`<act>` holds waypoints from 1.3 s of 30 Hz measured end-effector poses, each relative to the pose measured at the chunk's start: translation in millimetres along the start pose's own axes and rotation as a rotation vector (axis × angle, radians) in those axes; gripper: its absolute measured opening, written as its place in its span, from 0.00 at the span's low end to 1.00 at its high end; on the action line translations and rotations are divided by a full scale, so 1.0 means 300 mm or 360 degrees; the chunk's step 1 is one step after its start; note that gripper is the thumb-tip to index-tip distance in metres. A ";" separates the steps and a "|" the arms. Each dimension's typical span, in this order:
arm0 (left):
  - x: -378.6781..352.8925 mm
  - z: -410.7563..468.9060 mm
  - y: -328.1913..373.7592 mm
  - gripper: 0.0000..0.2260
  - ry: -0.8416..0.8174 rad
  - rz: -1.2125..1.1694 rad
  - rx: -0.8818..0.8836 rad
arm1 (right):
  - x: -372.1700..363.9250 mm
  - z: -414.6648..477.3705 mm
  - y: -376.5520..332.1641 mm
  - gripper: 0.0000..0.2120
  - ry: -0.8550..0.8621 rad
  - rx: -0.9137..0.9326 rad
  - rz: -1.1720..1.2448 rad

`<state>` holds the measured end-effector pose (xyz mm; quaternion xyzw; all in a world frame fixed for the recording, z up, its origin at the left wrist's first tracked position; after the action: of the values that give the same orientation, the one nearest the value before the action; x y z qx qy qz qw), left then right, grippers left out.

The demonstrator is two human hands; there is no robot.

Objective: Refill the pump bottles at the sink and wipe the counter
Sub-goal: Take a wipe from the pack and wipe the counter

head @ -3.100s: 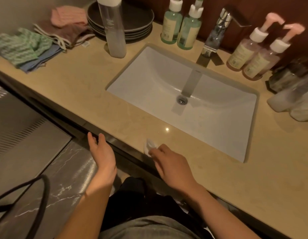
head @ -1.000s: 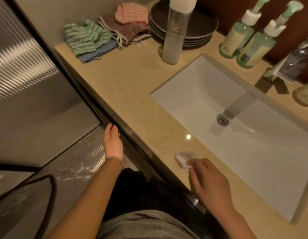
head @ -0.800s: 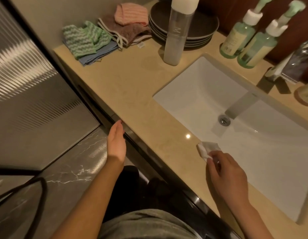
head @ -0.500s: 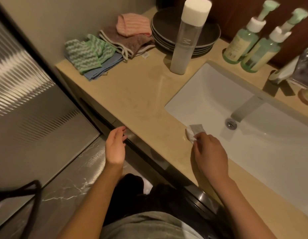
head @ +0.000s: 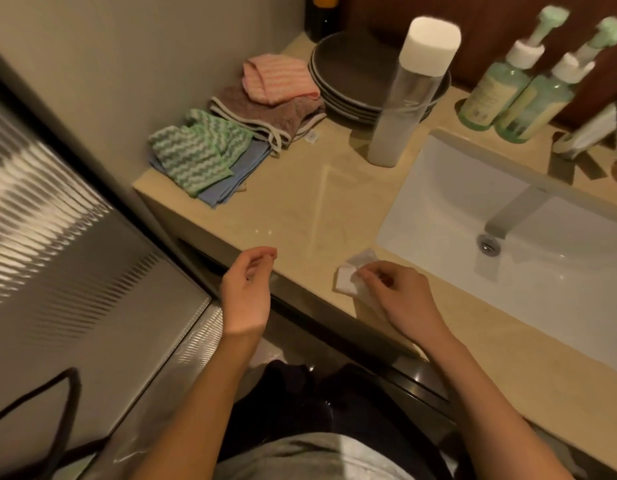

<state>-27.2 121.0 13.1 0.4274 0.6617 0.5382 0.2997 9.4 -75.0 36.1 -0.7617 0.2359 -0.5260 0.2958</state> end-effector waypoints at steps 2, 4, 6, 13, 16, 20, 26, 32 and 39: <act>0.009 0.006 0.000 0.10 -0.0035 0.0025 0.0012 | 0.027 0.010 -0.019 0.06 -0.0008 0.0013 0.0076; 0.020 0.012 0.001 0.10 -0.0044 0.0011 0.0025 | 0.062 0.020 -0.041 0.03 -0.0033 0.0032 0.0079; 0.028 0.018 0.007 0.10 -0.0032 -0.0003 0.0027 | 0.105 0.038 -0.059 0.01 -0.0044 0.0074 -0.0004; 0.039 0.031 0.038 0.10 0.0072 -0.0076 0.0009 | 0.241 0.133 -0.179 0.11 0.0407 0.0600 -0.0137; 0.038 0.048 0.054 0.10 0.0141 -0.0093 -0.0041 | 0.229 0.155 -0.212 0.14 0.0363 0.0890 -0.0398; 0.029 0.062 0.058 0.12 0.0175 -0.0072 -0.0066 | 0.113 0.142 -0.139 0.17 -0.0043 0.1060 -0.0559; 0.021 0.091 0.045 0.12 0.0238 -0.0035 -0.0038 | 0.007 0.098 -0.015 0.18 -0.0649 0.0998 -0.0443; 0.030 0.094 0.030 0.09 0.0282 -0.0023 -0.0044 | 0.160 0.200 -0.075 0.17 0.0099 0.1107 -0.0288; 0.027 0.097 0.025 0.08 0.0297 -0.0005 -0.0079 | 0.150 0.232 -0.104 0.16 0.0464 0.1572 -0.0618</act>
<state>-4.1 141.8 13.9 0.3667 0.6739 0.5914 0.2481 91.3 -68.8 68.7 -0.4811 -0.1453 -0.7192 0.4798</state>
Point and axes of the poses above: each hand's wrist, its own z-axis towards the middle knuckle, its own x-axis out of the back of the hand, y = z × x, the point moved 1 cm from there along z, towards the middle knuckle, and after that the axes turned 5 degrees about -y, right-handed, at the moved point
